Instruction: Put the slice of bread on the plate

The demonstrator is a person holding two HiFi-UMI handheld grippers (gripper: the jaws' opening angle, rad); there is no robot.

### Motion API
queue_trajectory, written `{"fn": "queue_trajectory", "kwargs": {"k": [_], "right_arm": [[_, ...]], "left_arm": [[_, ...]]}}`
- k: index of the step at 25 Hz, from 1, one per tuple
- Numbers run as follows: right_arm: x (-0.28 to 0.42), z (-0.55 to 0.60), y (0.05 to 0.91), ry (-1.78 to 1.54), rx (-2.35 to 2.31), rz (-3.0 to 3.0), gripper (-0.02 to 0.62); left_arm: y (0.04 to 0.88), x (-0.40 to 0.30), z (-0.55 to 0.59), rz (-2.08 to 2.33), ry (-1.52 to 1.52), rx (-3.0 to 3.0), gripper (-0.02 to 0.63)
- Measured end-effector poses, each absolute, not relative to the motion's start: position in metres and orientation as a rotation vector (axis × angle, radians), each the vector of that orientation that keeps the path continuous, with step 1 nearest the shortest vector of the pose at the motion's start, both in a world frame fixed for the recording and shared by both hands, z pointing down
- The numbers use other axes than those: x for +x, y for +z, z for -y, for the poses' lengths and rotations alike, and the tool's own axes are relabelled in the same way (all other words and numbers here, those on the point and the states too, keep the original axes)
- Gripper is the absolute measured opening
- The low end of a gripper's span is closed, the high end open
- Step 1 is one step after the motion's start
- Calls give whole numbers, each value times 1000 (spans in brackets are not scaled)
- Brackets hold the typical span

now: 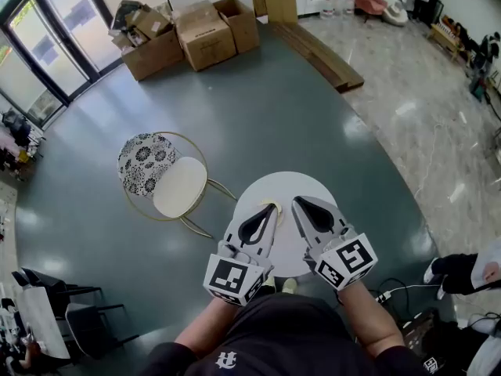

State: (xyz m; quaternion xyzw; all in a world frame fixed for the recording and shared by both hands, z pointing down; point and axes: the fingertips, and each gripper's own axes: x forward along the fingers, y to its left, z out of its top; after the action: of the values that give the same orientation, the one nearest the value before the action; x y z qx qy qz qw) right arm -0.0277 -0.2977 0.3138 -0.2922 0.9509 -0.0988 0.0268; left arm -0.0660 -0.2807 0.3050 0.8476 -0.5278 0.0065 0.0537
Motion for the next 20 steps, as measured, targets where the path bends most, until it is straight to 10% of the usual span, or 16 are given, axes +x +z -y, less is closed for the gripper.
{"fn": "queue_trajectory", "kwargs": {"k": [20], "right_arm": [[-20, 284, 298, -202, -880, -2978, 6]], "left_arm": [[293, -57, 268, 1671, 2, 2565, 6]]}}
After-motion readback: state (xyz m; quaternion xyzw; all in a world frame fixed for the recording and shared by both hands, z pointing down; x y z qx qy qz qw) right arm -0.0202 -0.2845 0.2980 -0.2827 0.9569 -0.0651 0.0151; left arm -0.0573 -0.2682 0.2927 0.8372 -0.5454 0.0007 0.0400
